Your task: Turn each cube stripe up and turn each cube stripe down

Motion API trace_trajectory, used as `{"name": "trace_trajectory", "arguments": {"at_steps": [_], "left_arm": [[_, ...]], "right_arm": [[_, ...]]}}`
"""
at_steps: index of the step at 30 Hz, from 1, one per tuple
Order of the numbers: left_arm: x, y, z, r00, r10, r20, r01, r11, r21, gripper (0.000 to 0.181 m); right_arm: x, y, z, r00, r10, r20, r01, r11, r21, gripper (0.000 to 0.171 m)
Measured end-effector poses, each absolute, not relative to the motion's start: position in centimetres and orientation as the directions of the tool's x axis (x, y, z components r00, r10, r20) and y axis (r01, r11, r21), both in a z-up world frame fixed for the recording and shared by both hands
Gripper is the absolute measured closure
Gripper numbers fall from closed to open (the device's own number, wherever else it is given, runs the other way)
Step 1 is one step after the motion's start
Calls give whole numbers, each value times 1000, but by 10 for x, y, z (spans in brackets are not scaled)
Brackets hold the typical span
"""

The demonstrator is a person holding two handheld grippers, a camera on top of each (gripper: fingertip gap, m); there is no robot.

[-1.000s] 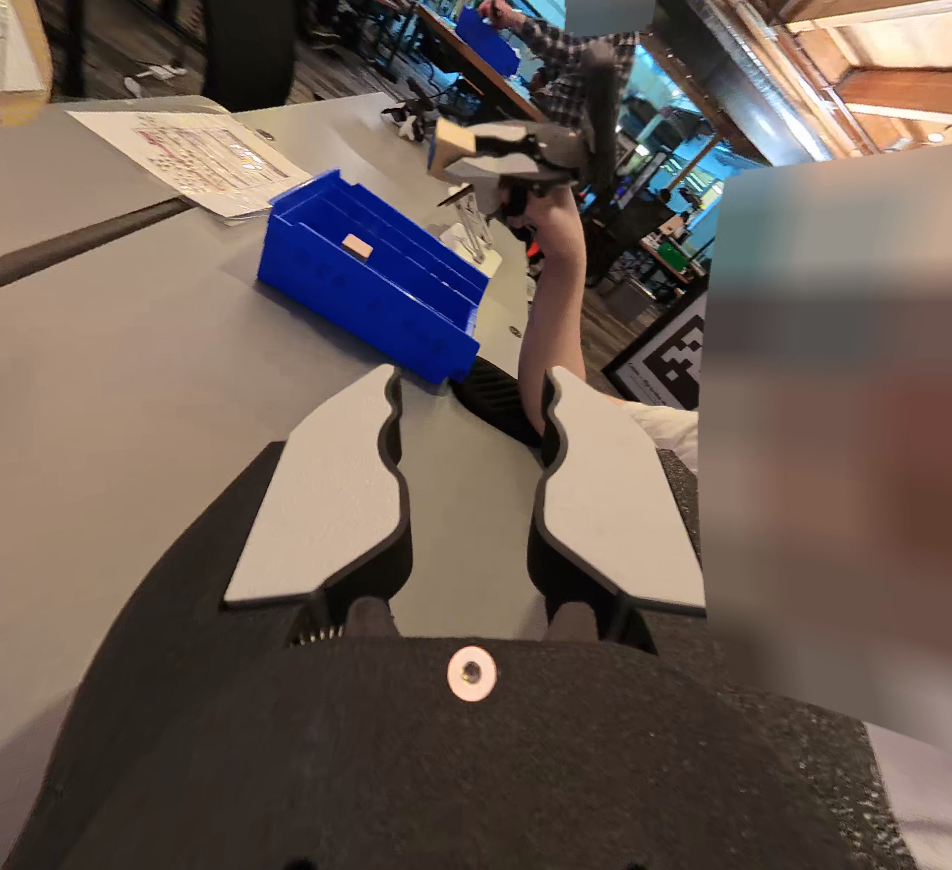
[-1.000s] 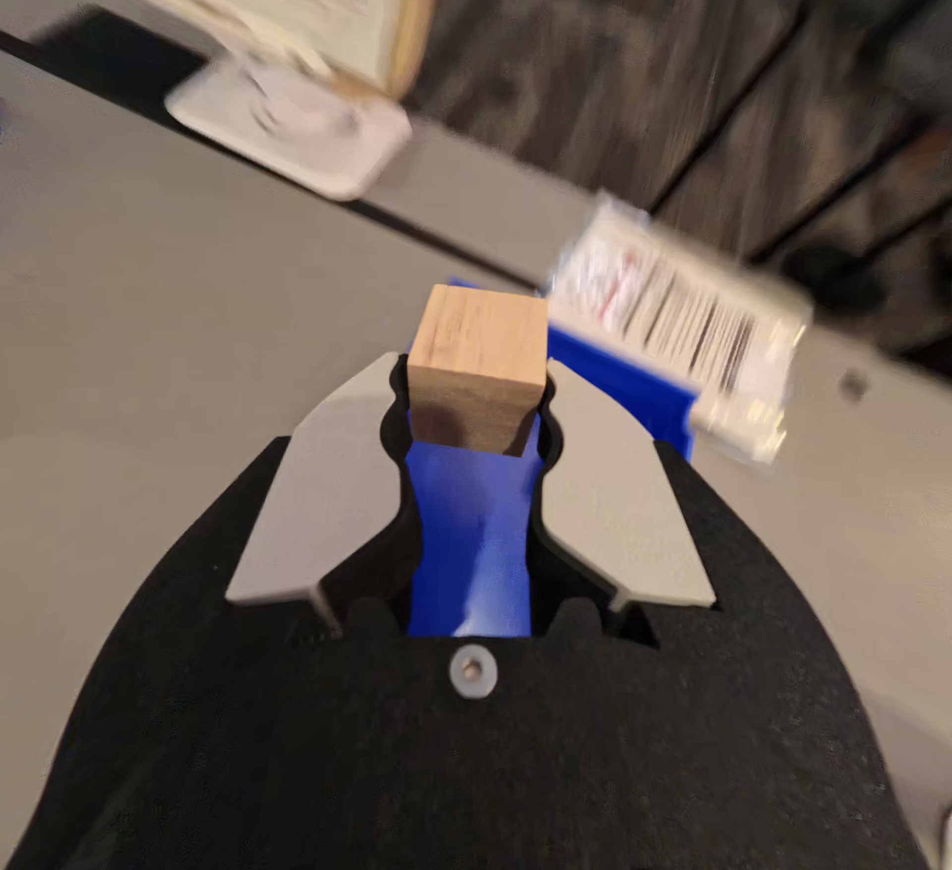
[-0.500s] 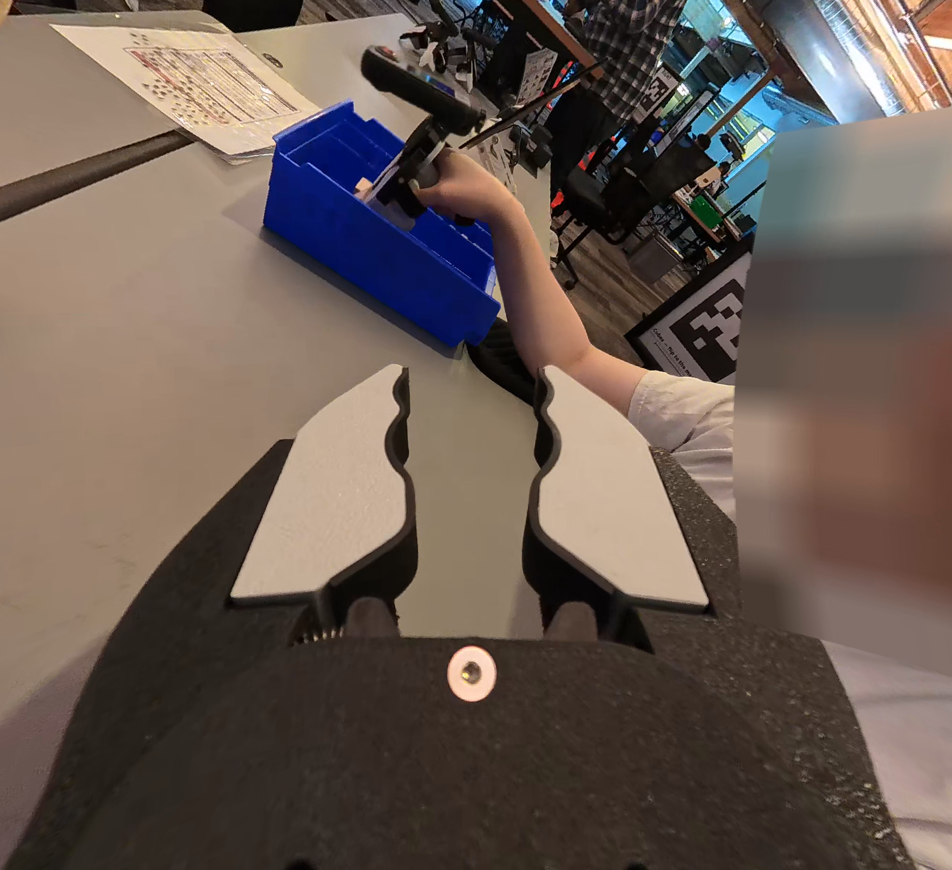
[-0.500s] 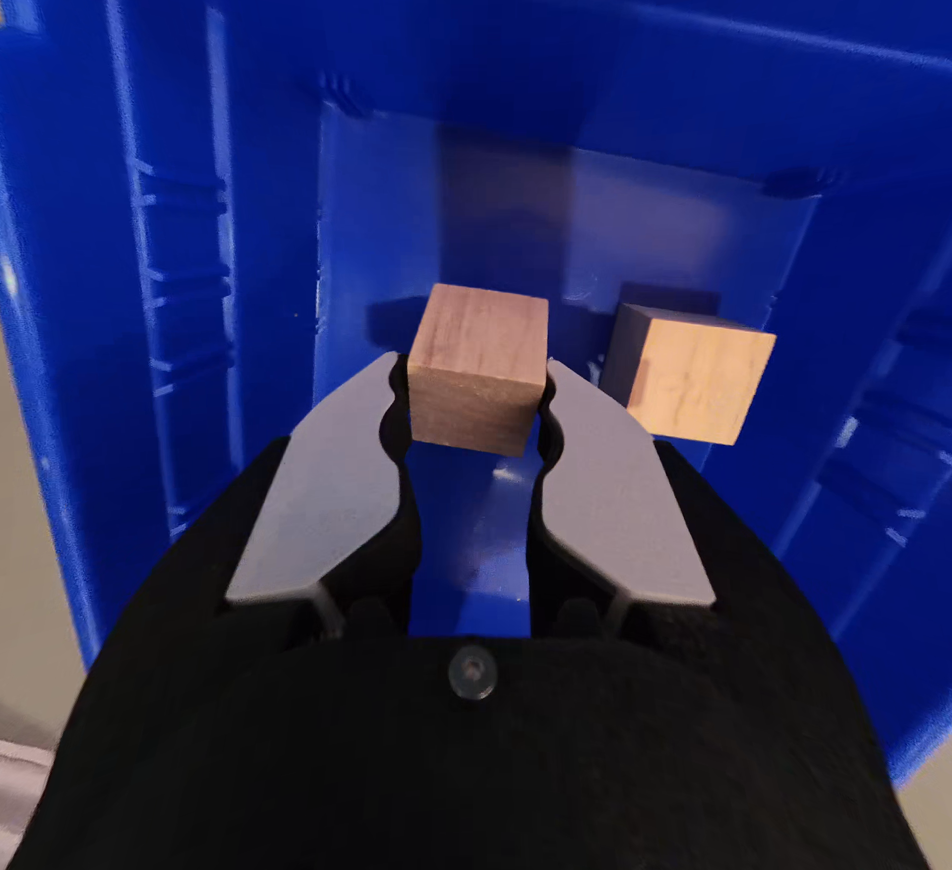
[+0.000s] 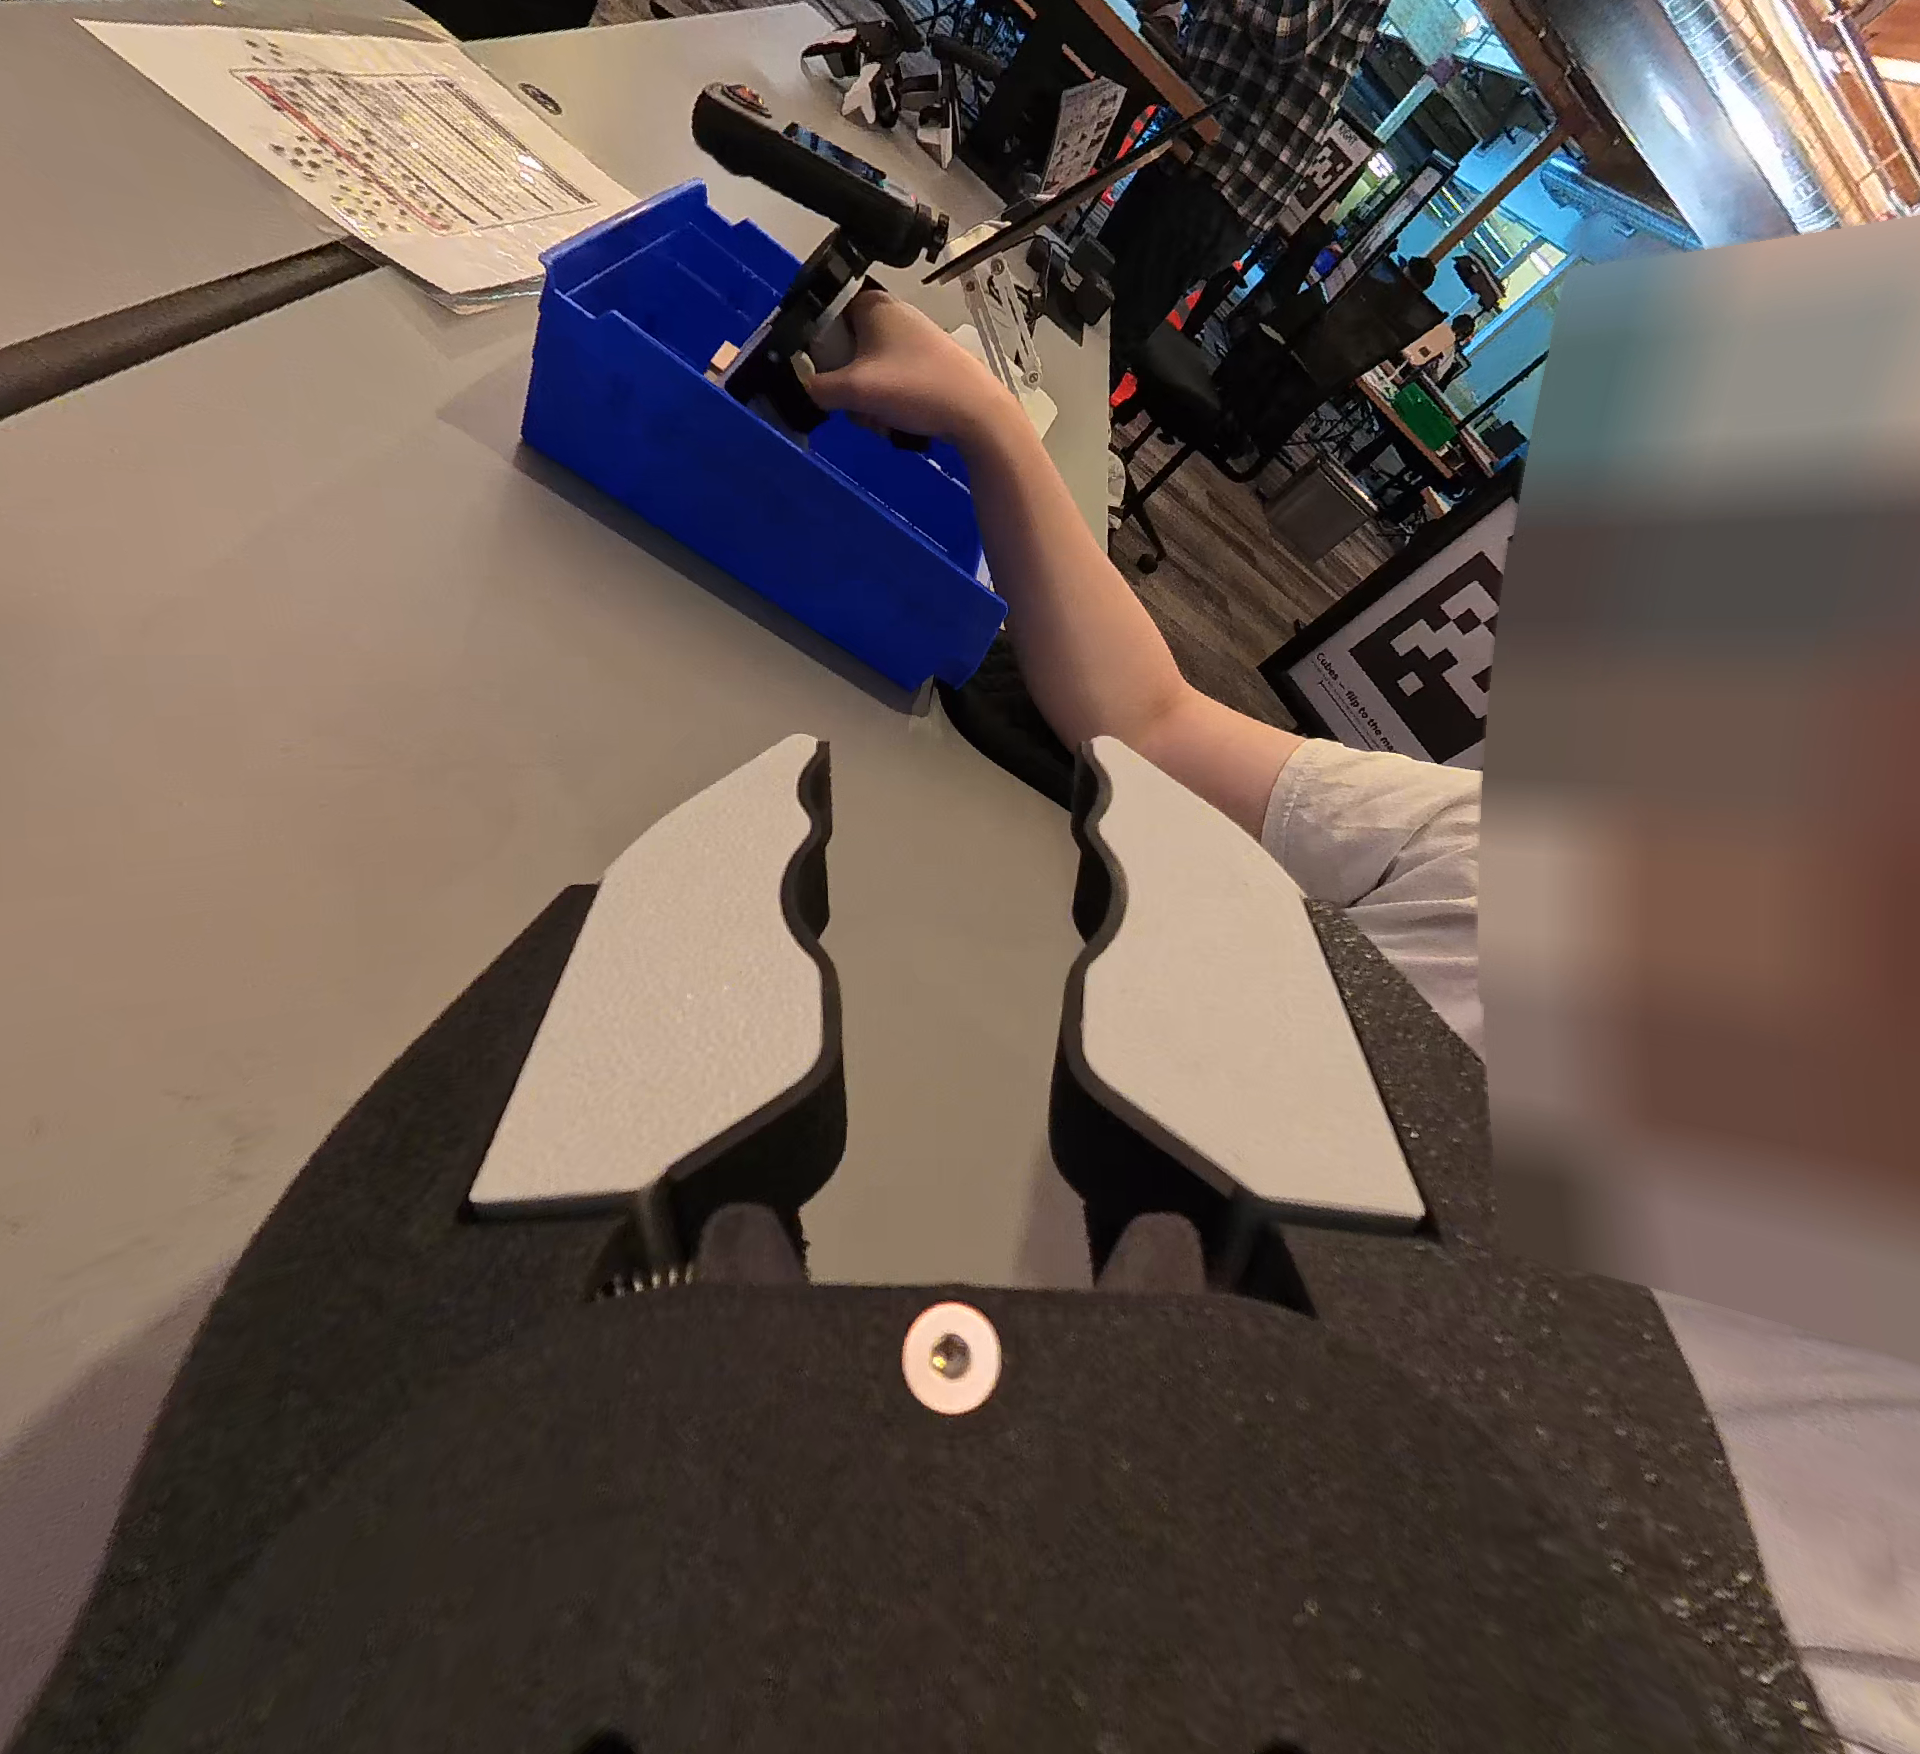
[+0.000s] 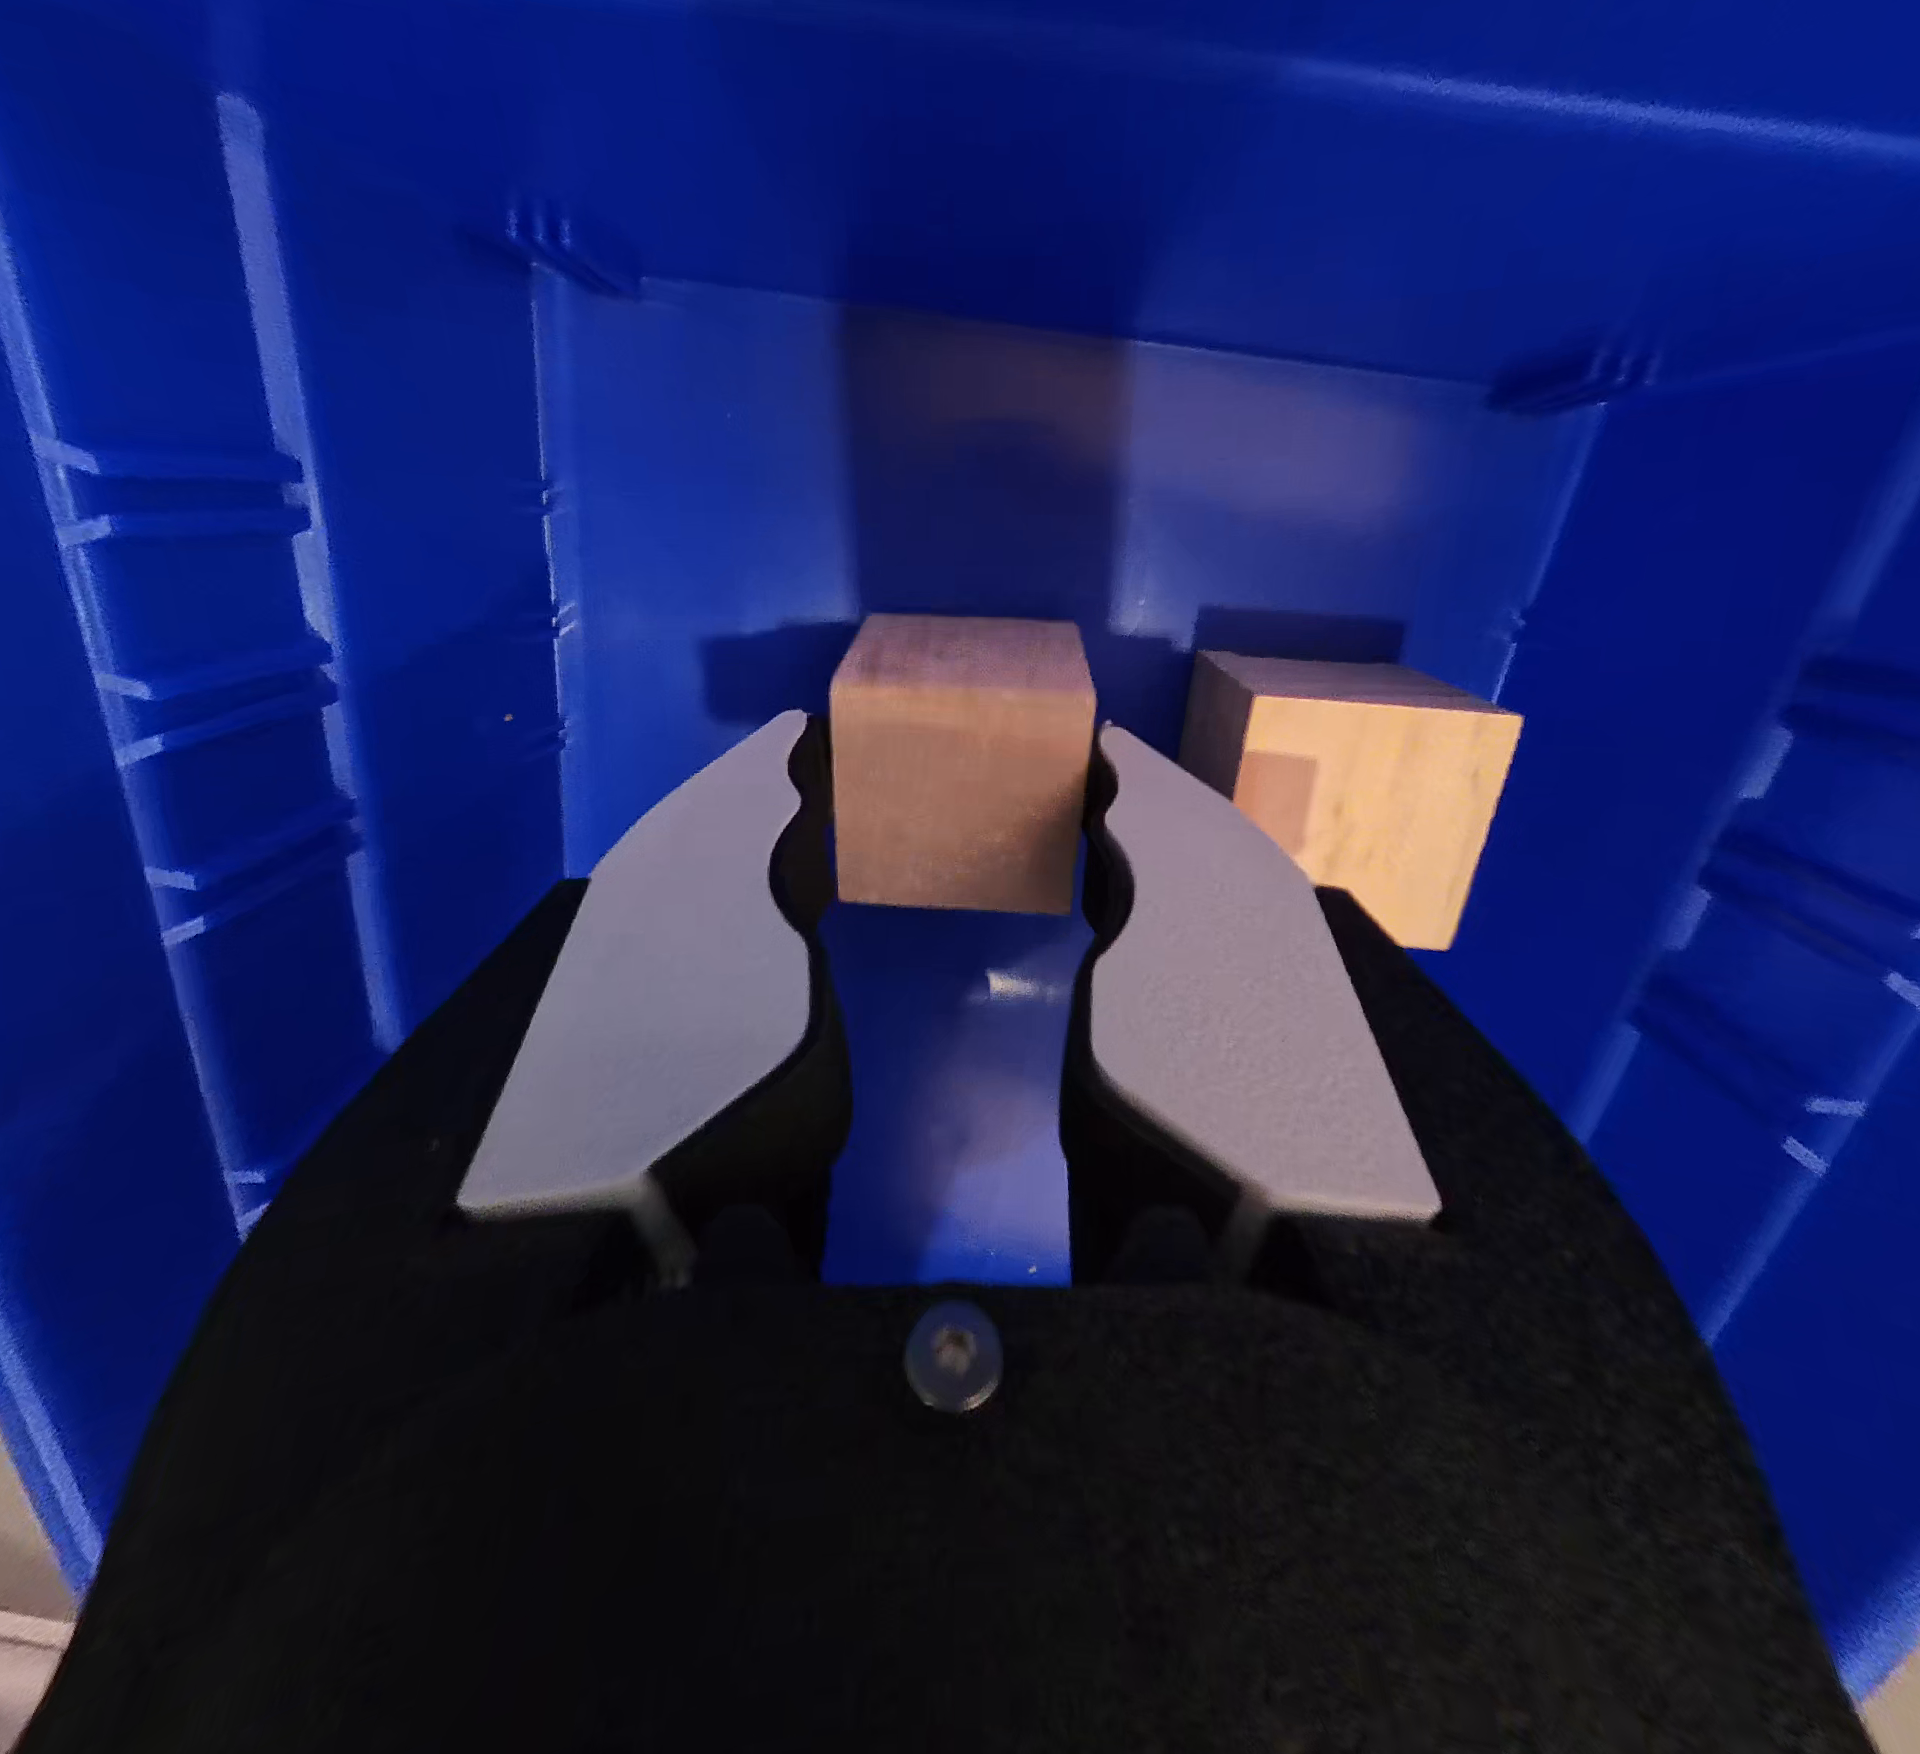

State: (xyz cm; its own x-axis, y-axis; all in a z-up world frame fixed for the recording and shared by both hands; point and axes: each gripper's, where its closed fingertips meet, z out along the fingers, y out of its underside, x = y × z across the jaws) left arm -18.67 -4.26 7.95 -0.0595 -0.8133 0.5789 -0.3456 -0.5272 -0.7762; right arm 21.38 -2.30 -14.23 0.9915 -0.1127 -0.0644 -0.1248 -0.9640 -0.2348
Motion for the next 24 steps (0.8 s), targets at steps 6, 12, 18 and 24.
{"name": "trace_trajectory", "arguments": {"at_steps": [6,12,18,24], "left_arm": [[-189,-47,84,-77,-810,581,-348,-524,-777,139],[-254,-9,109,150,-895,420,-248,-446,-860,140],[-424,60,-14,845,-532,-50,-498,-749,-437,146],[-462,98,-58,968,-249,-24,-244,-915,-322,138]], "right_arm": [[212,-16,-112,996,-87,-29,-92,-938,-334,120],[202,-17,-36,999,-41,34,-15,-826,-563,118],[190,-22,-23,1000,10,29,25,-810,-586,119],[186,-22,-40,998,39,49,58,-852,-521,117]]}}
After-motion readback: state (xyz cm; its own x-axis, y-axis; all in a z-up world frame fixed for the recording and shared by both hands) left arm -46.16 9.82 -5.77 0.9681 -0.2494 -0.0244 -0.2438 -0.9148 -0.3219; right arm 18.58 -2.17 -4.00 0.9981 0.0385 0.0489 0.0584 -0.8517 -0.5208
